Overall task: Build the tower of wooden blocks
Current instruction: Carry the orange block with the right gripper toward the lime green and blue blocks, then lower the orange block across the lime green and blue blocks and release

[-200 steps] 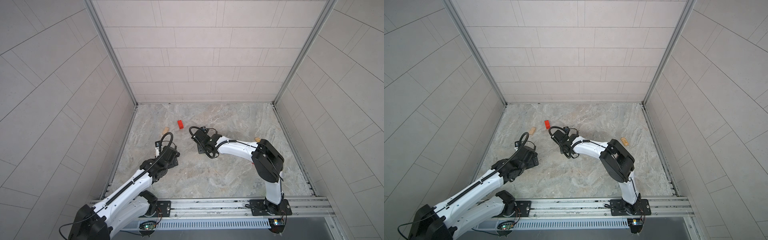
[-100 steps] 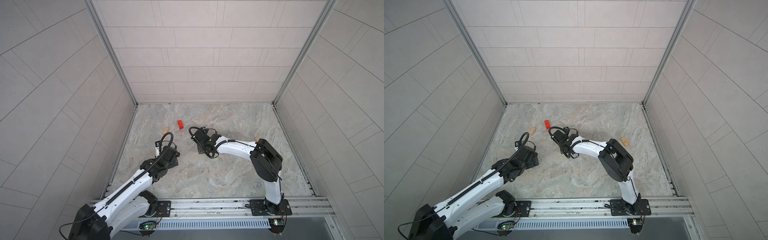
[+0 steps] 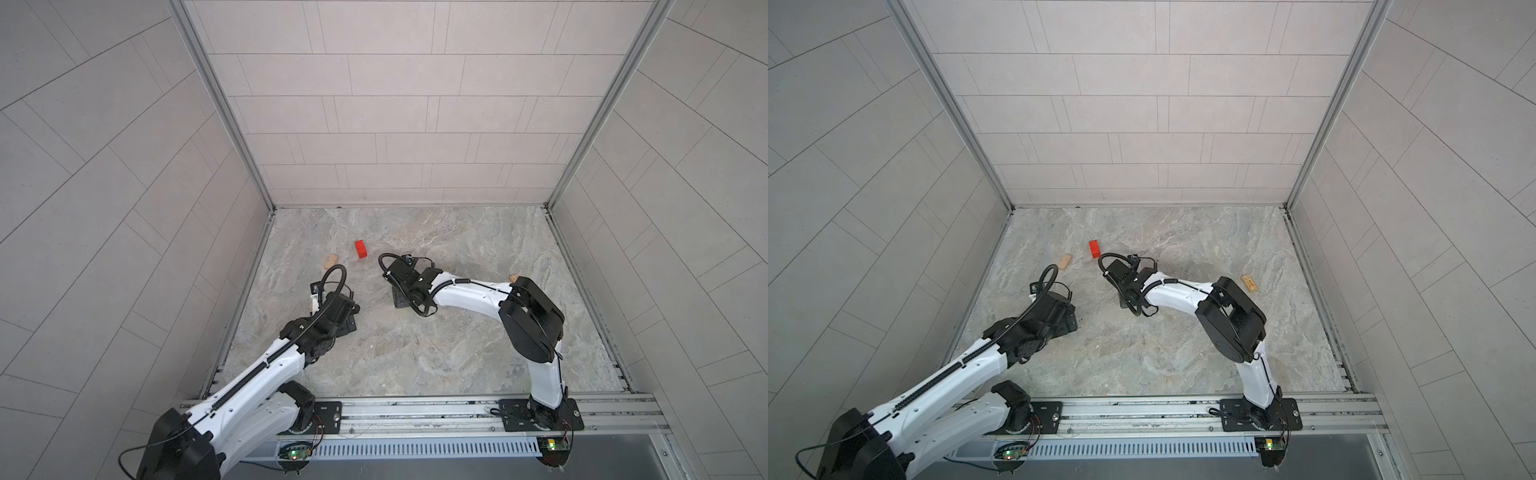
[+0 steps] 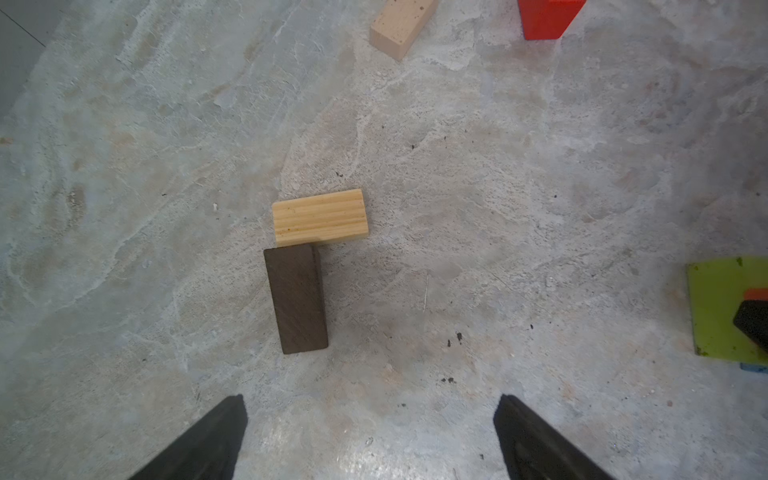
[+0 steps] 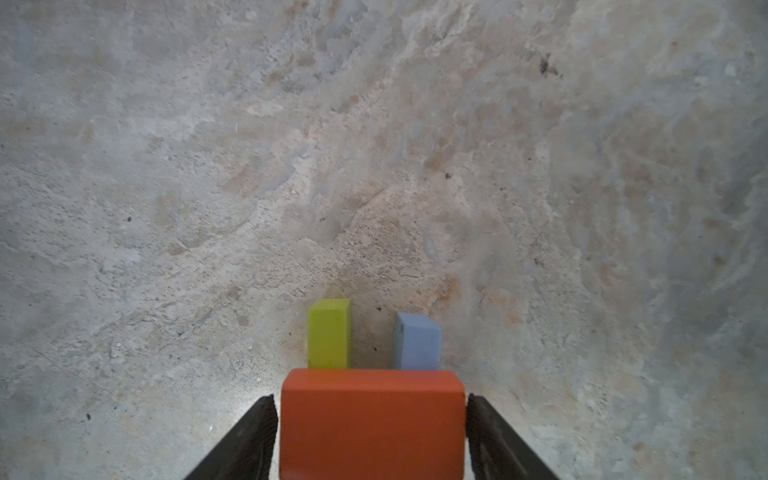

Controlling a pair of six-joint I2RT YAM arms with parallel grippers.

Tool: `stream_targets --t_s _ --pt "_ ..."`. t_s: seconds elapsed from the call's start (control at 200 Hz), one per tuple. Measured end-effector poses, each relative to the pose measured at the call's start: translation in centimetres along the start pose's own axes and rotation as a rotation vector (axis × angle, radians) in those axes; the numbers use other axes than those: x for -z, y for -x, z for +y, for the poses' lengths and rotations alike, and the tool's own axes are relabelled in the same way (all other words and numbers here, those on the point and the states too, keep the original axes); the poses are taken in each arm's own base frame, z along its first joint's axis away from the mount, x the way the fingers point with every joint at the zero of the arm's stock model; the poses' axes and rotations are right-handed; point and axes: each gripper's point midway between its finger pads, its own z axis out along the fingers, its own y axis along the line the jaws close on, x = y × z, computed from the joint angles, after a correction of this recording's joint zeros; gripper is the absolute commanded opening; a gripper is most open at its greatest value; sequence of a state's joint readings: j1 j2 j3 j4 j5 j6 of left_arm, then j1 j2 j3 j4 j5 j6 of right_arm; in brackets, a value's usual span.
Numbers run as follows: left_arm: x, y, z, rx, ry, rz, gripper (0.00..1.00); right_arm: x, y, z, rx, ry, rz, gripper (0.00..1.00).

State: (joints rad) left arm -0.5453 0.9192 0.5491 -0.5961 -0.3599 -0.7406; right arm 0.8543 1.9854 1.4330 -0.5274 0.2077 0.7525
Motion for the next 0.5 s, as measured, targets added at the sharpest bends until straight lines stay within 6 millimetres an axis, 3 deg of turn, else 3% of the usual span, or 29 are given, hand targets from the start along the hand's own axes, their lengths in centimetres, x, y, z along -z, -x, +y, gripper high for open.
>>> stream_targets --t_s 0.28,0.5 --pt "0.1 0.1 -0.1 0.004 -0.008 -0.005 1.0 0.4 0.2 -0.4 0.011 0.001 -0.006 0.82" --pt "0.8 1.1 -0.4 0.016 -0.009 -0.006 0.91 3.4 0.9 -1.0 0.02 0.042 -0.057 0.9"
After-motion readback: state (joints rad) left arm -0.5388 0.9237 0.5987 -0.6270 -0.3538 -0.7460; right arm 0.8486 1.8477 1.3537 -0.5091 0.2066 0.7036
